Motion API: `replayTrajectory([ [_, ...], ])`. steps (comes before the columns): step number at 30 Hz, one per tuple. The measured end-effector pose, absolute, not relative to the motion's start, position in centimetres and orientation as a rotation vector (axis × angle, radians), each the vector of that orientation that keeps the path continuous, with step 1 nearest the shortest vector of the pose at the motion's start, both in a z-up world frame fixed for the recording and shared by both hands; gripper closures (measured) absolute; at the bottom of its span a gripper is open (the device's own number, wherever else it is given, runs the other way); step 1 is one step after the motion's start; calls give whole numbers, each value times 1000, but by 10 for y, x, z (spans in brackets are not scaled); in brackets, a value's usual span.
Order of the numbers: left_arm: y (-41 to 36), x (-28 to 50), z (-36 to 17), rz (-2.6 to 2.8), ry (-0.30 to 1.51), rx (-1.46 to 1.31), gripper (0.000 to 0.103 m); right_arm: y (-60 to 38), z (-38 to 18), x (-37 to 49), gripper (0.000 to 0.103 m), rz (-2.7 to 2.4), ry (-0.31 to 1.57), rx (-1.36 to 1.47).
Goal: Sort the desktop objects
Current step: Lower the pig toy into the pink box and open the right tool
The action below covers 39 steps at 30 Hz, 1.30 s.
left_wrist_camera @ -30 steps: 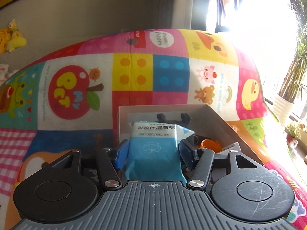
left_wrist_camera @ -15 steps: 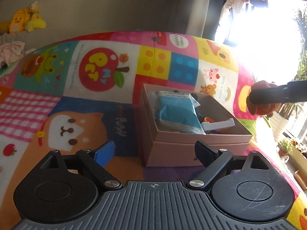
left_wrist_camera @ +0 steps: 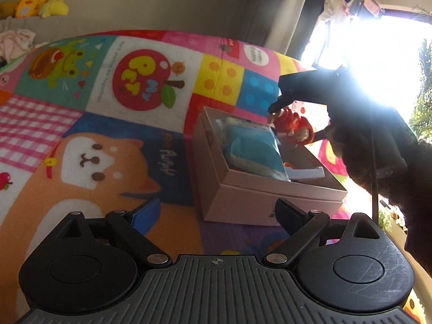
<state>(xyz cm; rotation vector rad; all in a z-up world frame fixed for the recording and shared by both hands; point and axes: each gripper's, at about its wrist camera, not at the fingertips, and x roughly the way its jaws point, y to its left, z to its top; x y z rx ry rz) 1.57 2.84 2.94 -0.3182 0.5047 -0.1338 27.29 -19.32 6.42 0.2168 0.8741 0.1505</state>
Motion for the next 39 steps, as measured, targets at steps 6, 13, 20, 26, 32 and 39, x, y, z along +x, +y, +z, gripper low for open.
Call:
replayTrajectory([
  [6,28,17,29,-137,512,-322,7,-189,65,270,7,171,859,177],
  [13,27,18,27,-137,521,-316,6,-188,90,238,7,252,798,147],
  [20,27,19,26,-133,527,-313,6,-154,90,184,15,485,845,77],
  [26,27,19,25,-132,528,-316,6,-131,63,180,49,527,941,29],
  [32,27,19,25,-133,529,-315,6,-115,54,193,49,462,851,-79],
  [39,28,19,23,-130,532,-325,5,-121,67,193,44,525,823,-43],
])
